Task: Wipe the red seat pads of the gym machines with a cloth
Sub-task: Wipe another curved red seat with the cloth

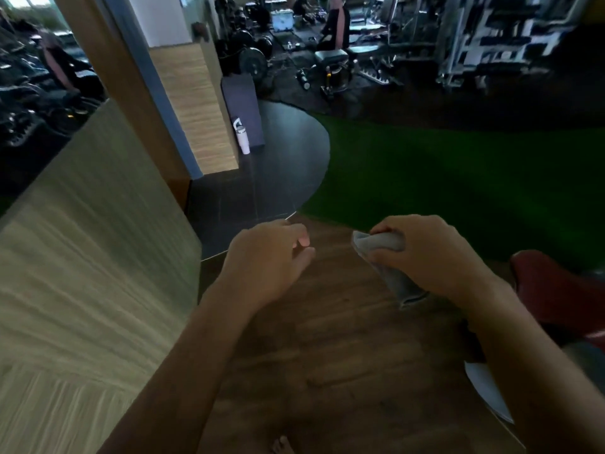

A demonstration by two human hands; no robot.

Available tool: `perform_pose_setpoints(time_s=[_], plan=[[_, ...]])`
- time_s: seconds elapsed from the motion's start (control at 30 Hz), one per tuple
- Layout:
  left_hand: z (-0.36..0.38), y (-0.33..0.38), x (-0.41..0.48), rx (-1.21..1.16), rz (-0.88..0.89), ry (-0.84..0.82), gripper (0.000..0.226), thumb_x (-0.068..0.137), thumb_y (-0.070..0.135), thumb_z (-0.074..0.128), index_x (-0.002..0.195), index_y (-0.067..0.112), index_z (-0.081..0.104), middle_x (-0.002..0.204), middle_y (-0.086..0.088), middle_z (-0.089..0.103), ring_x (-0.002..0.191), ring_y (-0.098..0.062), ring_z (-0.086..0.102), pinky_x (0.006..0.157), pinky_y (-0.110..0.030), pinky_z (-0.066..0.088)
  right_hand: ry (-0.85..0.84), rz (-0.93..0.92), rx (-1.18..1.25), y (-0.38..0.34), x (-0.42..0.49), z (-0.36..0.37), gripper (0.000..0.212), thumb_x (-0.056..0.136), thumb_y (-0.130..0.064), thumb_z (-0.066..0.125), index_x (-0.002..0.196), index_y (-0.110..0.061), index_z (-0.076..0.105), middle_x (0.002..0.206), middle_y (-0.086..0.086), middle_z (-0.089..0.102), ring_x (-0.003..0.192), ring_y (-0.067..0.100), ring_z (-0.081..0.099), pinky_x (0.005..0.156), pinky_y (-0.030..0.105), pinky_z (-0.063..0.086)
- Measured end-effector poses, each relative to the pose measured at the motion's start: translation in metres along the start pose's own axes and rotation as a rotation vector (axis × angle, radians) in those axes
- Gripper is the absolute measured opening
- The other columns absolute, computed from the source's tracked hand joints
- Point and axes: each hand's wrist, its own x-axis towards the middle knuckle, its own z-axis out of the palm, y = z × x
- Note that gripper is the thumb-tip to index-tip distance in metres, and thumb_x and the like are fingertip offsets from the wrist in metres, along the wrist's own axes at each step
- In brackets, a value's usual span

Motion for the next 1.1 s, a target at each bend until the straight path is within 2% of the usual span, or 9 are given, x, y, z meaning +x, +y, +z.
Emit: perform_pose_setpoints(time_s=[0.13,0.27,0.4,0.53,0.6,0.77,0.87,0.97,1.1], plan=[[0.004,-0.030,0.065,-0.013,0.125,-0.046,0.025,0.098,0.049,0.054,0.114,0.033,0.065,0.103,0.012,0.060,0.095,-0.010,0.058,0.093,-0.041,0.050,0.069,0.124,0.030,0.003,0.039,0.008,0.029,0.086,-0.053,0.067,0.109,-0.037,0.069,0.096,-0.013,0.067,0.082,0.006,0.062,0.072,0.033,0.052],[0.012,-0.028,0.128,-0.035,0.277,-0.060,0.025,0.098,0.046,0.056,0.111,0.030,0.070,0.103,0.013,0.066,0.090,-0.007,0.062,0.088,-0.033,0.050,0.150,0.268,0.049,0.026,0.061,0.004,0.024,0.086,-0.051,0.068,0.106,-0.037,0.070,0.089,-0.017,0.066,0.078,-0.001,0.061,0.066,0.027,0.051],[0.024,-0.003,0.202,-0.022,0.397,-0.114,0.026,0.098,0.048,0.054,0.110,0.031,0.069,0.106,0.012,0.066,0.089,-0.010,0.064,0.086,-0.038,0.055,0.243,0.386,0.072,0.067,0.090,-0.008,0.024,0.085,-0.052,0.069,0.105,-0.037,0.070,0.089,-0.017,0.067,0.079,-0.002,0.060,0.065,0.024,0.046],[0.035,0.037,0.286,0.017,0.517,-0.157,0.027,0.097,0.050,0.051,0.112,0.034,0.067,0.108,0.015,0.065,0.082,-0.005,0.060,0.079,-0.036,0.056,0.339,0.447,0.158,0.117,0.139,-0.019,0.026,0.086,-0.049,0.069,0.107,-0.035,0.069,0.092,-0.016,0.067,0.079,-0.003,0.060,0.064,0.021,0.044],[0.037,0.060,0.329,0.035,0.552,-0.205,0.027,0.097,0.051,0.050,0.115,0.037,0.064,0.111,0.016,0.063,0.089,-0.005,0.059,0.083,-0.036,0.055,0.368,0.484,0.162,0.145,0.167,-0.029,0.026,0.086,-0.049,0.069,0.107,-0.034,0.069,0.093,-0.015,0.066,0.079,-0.002,0.060,0.063,0.021,0.044],[0.049,0.123,0.433,0.037,0.641,-0.242,0.021,0.099,0.048,0.052,0.113,0.037,0.061,0.110,0.015,0.061,0.084,-0.004,0.058,0.071,-0.031,0.054,0.406,0.660,0.134,0.221,0.211,-0.069,0.027,0.081,-0.049,0.071,0.106,-0.037,0.071,0.093,-0.012,0.069,0.086,0.011,0.065,0.076,0.036,0.055],[0.066,0.168,0.482,0.024,0.691,-0.271,0.023,0.099,0.047,0.053,0.115,0.033,0.062,0.110,0.012,0.062,0.088,-0.009,0.061,0.075,-0.036,0.057,0.467,0.759,0.123,0.265,0.218,-0.094,0.026,0.081,-0.048,0.073,0.104,-0.037,0.071,0.093,-0.010,0.070,0.089,0.015,0.065,0.080,0.039,0.055],[0.090,0.215,0.523,0.007,0.786,-0.310,0.026,0.099,0.048,0.053,0.118,0.032,0.063,0.112,0.011,0.063,0.091,-0.009,0.062,0.076,-0.035,0.058,0.515,0.855,0.128,0.306,0.210,-0.112,0.023,0.081,-0.047,0.074,0.102,-0.038,0.072,0.090,-0.012,0.069,0.088,0.012,0.064,0.079,0.039,0.055],[0.137,0.291,0.580,0.009,0.939,-0.402,0.026,0.100,0.048,0.053,0.118,0.032,0.064,0.112,0.011,0.063,0.083,-0.005,0.060,0.071,-0.031,0.056,0.647,0.991,0.142,0.365,0.186,-0.118,0.020,0.083,-0.046,0.075,0.102,-0.043,0.070,0.085,-0.021,0.066,0.083,0.001,0.061,0.074,0.030,0.052]])
